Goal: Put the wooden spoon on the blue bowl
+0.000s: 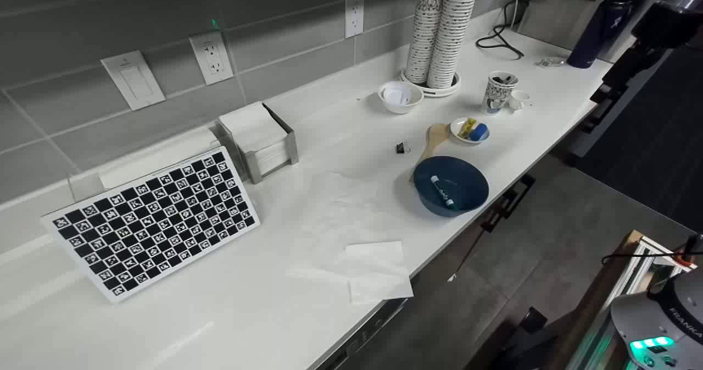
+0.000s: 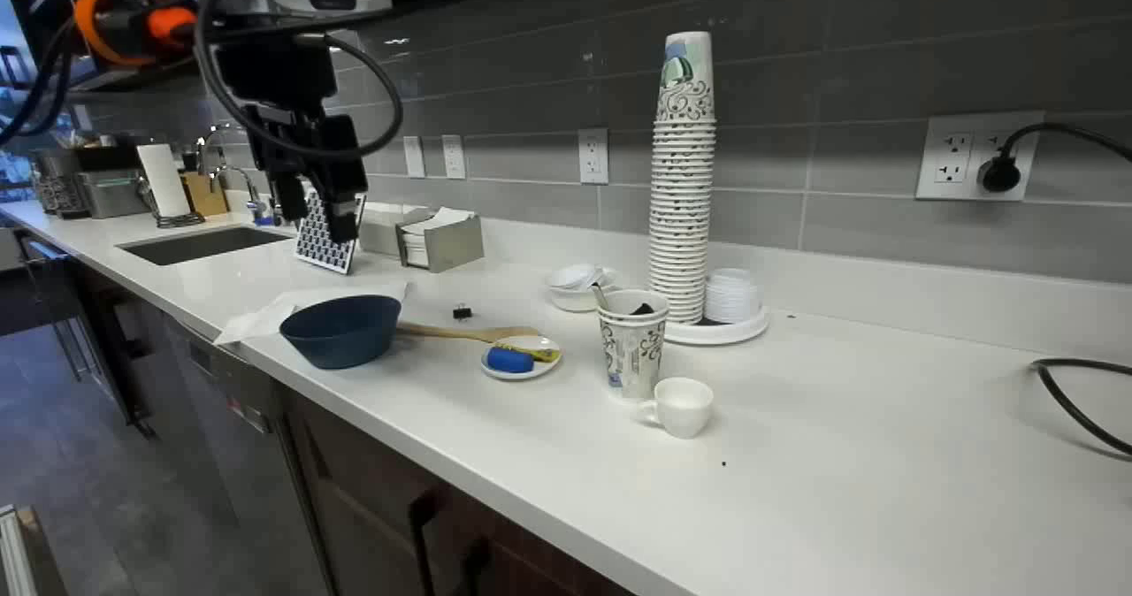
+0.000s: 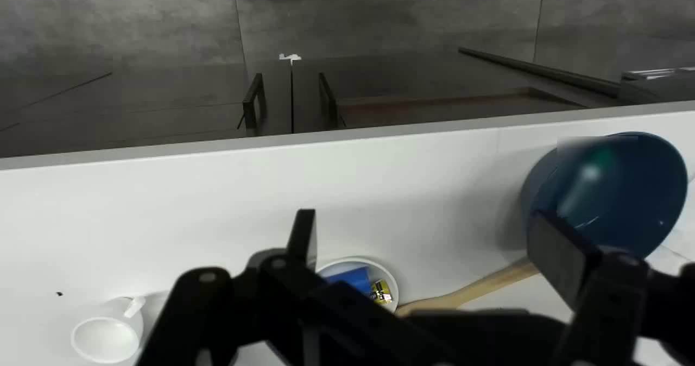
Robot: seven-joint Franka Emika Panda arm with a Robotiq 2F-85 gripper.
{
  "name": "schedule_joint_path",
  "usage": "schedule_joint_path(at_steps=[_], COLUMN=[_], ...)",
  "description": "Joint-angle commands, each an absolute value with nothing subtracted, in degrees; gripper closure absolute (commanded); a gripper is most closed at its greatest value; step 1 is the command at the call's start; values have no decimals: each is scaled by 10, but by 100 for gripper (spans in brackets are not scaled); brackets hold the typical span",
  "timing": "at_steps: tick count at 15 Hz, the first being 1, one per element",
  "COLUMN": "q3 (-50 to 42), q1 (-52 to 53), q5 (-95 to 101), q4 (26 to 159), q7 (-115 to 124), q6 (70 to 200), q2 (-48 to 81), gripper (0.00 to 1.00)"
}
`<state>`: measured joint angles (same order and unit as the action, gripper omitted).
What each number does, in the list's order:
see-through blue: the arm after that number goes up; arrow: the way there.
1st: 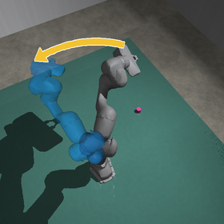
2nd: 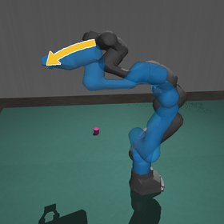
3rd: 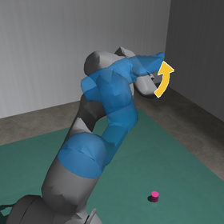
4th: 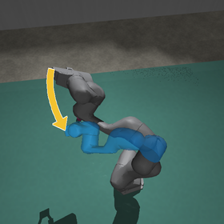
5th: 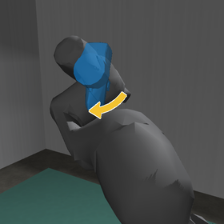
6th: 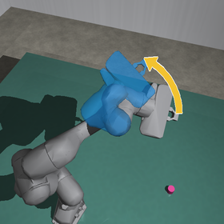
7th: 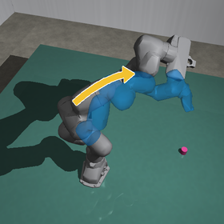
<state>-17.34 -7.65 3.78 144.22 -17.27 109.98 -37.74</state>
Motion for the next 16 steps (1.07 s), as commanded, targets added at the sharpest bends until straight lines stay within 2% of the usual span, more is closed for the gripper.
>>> schedule_joint_path(at_steps=[1, 11, 16], q3=[-168, 8, 18], q1=[-83, -92, -90], q5=[34, -48, -37], q4=[1441, 1511, 1512], q7=[-176, 229, 251], q6=[1099, 1349, 1352], q2=[-376, -328, -324], gripper=[0, 0, 0])
